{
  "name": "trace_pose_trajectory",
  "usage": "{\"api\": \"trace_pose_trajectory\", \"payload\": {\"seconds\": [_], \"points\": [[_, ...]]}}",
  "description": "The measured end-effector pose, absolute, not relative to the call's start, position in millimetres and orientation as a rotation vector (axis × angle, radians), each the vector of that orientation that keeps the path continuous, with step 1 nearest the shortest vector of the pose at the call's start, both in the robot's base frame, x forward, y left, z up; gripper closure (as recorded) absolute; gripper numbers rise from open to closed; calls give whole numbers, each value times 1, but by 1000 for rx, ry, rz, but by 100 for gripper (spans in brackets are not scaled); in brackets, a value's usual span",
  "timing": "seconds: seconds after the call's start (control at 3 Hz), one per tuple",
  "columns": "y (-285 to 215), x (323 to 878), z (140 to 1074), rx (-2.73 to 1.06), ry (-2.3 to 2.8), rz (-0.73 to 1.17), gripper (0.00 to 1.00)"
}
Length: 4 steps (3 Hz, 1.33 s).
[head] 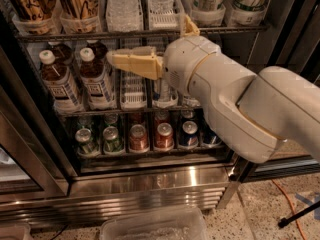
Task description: Pick water bottle from top shelf of fridge
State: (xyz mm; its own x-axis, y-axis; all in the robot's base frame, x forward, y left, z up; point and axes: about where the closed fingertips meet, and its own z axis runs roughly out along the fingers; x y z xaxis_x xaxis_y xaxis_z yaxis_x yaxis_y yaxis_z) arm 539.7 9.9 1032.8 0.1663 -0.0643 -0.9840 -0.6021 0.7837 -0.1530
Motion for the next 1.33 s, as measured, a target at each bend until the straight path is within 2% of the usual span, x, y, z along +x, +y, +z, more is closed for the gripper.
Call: {"api": "trace_pose_trajectory", "payload": {"seconds": [1.0, 1.33], "points": [[20, 552, 1049, -625, 1338, 406, 0], [20, 552, 1049, -625, 1337, 406, 30]]}}
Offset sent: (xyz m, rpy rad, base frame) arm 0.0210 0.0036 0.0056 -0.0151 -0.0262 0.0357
